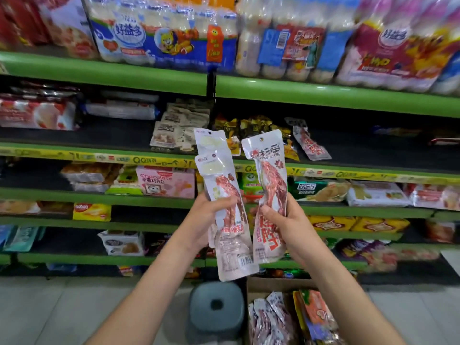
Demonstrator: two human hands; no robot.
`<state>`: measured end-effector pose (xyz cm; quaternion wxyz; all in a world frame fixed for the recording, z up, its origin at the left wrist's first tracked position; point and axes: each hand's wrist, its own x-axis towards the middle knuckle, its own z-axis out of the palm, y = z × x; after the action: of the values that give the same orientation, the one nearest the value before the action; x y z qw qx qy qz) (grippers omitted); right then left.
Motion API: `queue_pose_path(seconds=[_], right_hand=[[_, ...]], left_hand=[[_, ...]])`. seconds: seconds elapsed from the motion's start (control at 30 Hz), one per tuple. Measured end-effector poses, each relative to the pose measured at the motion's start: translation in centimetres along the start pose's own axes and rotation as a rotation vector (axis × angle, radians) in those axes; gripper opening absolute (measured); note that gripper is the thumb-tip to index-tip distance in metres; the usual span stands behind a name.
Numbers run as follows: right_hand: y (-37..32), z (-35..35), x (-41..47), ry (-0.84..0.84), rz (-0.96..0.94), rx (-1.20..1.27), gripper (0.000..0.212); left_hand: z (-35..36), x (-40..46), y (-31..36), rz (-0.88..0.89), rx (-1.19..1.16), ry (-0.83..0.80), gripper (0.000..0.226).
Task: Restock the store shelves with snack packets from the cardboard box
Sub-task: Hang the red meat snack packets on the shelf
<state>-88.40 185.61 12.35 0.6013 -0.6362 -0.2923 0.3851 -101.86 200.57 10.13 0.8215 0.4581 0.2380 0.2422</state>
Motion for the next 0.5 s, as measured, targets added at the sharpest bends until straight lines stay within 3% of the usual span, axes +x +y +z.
queue_pose_path(seconds=[0.13,0.27,0.5], right_hand=[[0.1,-1.1,-0.1,-0.026,0.015,0.042,0.041],[0.3,-2.7,-0.3,-0.075,0.018,0.036,0.043],[0.4,-8.2,-0.8,-0.179,-0.003,0.040,0.039]], left_hand=[[1.6,0.4,1.0,0.086,0.033,0.009,0.054],[4.4,1.4,1.1,0.197,0.079,0.004,0.043],[10.7,2.3,-0.8,0.235,0.077,0.092,0.046]])
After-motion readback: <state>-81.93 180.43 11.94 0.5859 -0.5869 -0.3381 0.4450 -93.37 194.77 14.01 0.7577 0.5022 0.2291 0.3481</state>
